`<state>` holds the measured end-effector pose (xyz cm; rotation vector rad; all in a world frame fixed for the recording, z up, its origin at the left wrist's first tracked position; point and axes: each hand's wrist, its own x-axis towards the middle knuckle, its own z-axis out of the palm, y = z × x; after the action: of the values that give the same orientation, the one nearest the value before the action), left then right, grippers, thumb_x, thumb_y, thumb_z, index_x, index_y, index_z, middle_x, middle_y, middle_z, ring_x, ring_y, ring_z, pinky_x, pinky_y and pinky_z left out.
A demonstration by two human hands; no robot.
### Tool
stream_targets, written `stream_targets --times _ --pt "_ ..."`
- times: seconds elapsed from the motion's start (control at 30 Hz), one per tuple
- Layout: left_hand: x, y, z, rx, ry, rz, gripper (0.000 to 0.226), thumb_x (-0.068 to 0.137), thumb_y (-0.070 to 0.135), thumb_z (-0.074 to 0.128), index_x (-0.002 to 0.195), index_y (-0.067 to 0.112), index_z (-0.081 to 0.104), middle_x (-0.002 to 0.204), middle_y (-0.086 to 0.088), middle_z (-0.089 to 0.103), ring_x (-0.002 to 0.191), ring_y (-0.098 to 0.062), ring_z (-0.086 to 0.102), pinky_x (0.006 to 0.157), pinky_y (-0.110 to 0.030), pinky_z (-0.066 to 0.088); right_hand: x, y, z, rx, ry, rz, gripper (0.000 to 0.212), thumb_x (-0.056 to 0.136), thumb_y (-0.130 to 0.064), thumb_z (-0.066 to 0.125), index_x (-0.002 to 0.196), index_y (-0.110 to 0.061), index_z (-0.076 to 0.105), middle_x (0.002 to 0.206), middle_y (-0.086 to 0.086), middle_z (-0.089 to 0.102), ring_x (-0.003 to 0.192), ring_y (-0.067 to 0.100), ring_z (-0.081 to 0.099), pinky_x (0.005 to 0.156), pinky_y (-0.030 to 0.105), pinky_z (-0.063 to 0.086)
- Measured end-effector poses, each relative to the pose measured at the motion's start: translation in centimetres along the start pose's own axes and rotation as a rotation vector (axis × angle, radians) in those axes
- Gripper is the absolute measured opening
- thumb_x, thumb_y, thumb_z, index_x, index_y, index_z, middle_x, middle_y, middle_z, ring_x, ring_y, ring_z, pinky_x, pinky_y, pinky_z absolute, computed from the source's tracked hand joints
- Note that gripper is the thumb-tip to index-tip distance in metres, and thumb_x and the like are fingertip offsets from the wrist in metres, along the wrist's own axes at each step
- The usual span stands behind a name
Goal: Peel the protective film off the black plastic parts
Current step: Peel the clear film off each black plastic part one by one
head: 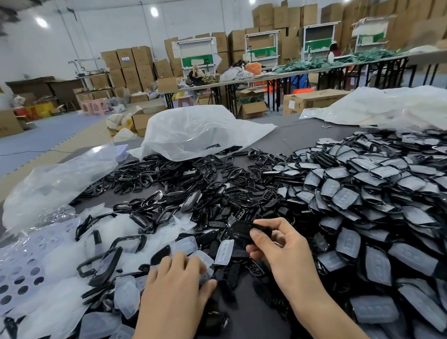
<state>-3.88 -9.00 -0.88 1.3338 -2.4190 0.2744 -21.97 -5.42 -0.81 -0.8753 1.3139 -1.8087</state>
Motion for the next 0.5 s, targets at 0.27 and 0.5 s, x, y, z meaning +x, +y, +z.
stream_targets --times 0.27,0.5 --pt "0.28 -0.1 0.16 -0.004 0.073 0.01 0.038 0.051 0.03 0.096 0.063 0.02 0.061 0.065 0.005 0.057 0.058 -0.023 0.06 0.053 -0.036 0.052 -0.09 -0.28 0.05 0.028 -0.022 0.013 0.017 0.091 -0.006 0.07 0.091 -0.023 0.073 0.089 0.015 0.072 0.072 0.022 0.074 0.063 0.022 0.056" --pt "0.26 0.15 0.2 0.03 0.098 0.005 0.035 0.053 0.022 0.095 0.061 0.016 0.061 0.064 0.002 0.055 0.058 -0.025 0.058 0.052 -0.038 0.052 -0.16 -0.53 0.15 0.033 -0.027 0.018 0.014 0.092 -0.004 0.069 0.095 -0.018 0.072 0.088 0.016 0.072 0.071 0.022 0.074 0.061 0.022 0.056"
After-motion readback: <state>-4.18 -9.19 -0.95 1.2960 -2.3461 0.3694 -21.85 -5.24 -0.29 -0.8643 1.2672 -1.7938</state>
